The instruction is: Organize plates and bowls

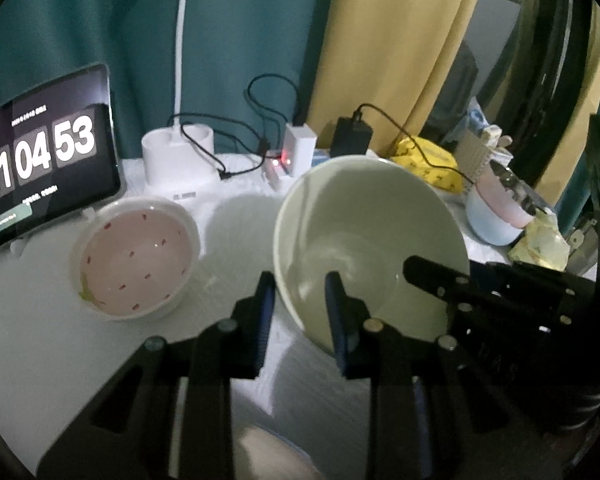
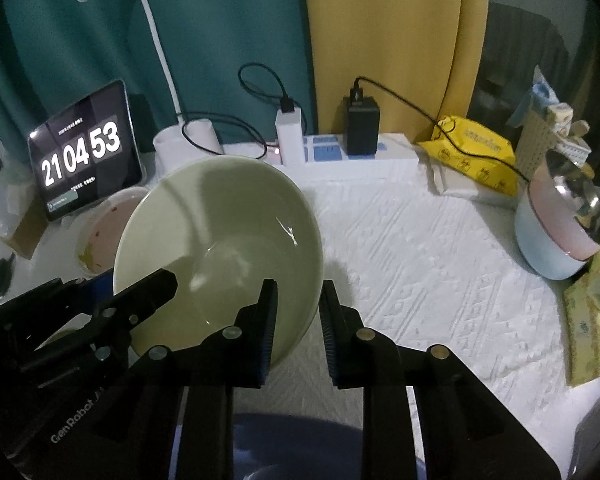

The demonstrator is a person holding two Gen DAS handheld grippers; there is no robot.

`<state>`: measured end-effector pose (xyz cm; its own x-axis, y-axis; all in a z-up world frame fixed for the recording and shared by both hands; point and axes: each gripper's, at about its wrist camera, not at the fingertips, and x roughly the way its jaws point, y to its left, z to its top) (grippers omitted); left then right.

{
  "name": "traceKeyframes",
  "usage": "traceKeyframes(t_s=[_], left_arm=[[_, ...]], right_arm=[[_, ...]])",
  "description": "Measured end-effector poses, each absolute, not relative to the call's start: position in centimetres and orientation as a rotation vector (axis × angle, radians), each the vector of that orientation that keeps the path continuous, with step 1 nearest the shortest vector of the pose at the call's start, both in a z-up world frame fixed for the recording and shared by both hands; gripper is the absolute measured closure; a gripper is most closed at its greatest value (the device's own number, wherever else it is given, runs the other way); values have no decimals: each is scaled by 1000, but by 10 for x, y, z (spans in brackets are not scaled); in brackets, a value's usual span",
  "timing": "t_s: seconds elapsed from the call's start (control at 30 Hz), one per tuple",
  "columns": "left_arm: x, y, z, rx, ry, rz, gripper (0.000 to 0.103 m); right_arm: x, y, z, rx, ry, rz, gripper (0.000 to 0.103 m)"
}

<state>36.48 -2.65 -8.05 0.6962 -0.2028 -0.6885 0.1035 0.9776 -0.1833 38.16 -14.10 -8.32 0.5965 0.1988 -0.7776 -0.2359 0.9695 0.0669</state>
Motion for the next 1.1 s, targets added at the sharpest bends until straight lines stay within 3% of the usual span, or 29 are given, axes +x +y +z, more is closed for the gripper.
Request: traceKeyframes(t_s=[1.1], left_arm=[[279, -45, -36, -92, 679, -234, 77]], right_arm=[[292, -161, -31, -25, 791, 210, 80]])
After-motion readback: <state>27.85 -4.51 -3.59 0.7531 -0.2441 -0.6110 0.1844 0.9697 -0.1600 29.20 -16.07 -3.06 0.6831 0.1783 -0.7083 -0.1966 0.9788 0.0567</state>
